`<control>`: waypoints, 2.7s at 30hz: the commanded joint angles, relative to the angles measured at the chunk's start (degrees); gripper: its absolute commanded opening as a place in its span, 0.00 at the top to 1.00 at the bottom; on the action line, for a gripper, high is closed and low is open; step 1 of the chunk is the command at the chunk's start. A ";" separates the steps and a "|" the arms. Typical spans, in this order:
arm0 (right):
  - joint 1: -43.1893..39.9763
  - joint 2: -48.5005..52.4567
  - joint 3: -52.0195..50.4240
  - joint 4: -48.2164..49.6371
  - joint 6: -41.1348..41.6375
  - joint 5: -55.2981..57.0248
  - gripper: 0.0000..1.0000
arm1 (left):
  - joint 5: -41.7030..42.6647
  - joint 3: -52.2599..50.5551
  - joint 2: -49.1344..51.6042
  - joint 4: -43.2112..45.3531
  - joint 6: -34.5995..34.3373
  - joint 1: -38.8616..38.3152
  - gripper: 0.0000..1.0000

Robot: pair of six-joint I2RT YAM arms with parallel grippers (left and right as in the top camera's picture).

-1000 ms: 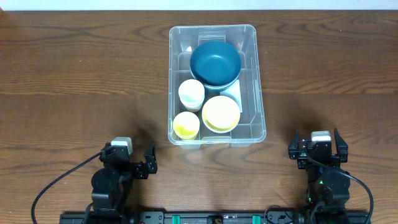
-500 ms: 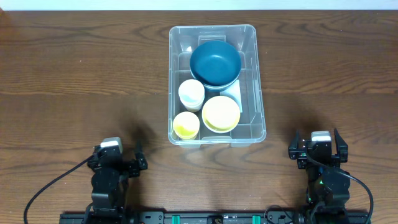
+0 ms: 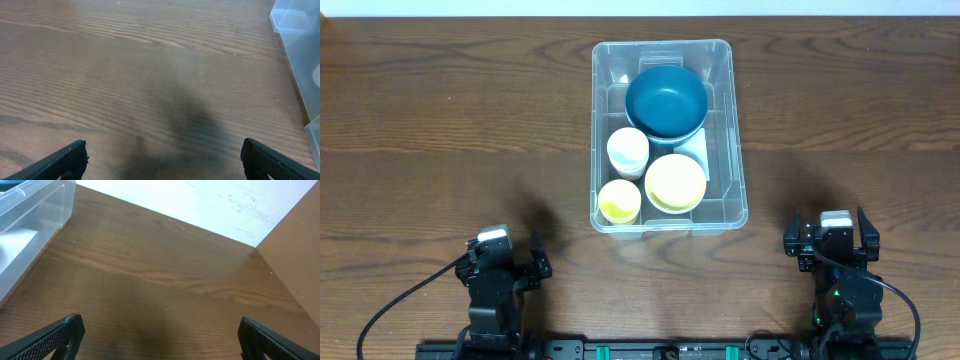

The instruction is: Pack container

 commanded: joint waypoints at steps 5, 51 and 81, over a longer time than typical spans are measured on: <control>-0.24 0.02 -0.15 -0.04 -0.61 -0.20 0.01 | -1.07 0.42 -0.33 -0.63 0.96 -0.09 0.02; -0.24 0.02 -0.15 -0.26 5.81 -15.65 0.01 | -1.07 0.42 -0.33 -0.63 0.96 -0.09 0.02; -0.24 0.02 -0.15 -0.26 5.81 -15.65 0.01 | -1.07 0.42 -0.33 -0.63 0.96 -0.09 0.02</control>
